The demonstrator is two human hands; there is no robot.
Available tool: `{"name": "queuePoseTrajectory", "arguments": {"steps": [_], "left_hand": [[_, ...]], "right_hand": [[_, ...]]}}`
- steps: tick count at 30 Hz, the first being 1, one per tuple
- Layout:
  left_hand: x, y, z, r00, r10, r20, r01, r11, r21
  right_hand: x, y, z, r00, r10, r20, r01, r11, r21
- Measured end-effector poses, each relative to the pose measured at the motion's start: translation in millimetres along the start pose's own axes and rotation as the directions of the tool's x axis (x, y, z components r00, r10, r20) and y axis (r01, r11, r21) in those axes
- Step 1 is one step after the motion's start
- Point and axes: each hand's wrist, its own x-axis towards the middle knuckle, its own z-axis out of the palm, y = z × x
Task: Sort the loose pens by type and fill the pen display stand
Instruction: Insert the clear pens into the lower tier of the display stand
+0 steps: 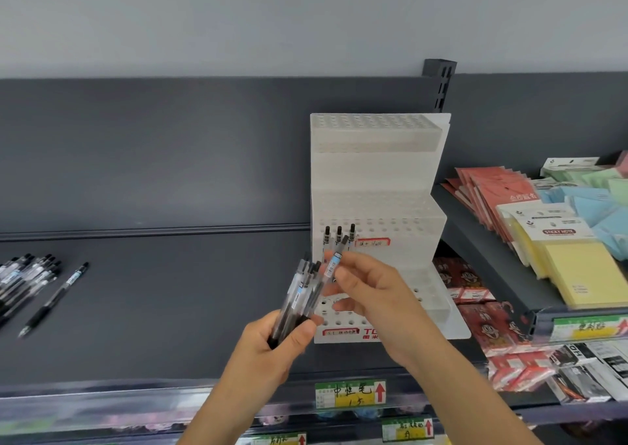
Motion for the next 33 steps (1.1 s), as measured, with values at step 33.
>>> {"name": "queuePoseTrajectory", "arguments": {"steps": [33], "left_hand": [[-2, -5, -8, 0.983, 0.017, -0.184, -0.023, 0.999, -0.028]], "right_hand": [[33, 10, -41, 0.924, -0.312, -0.223, 0.045, 0.665, -0.746]]}}
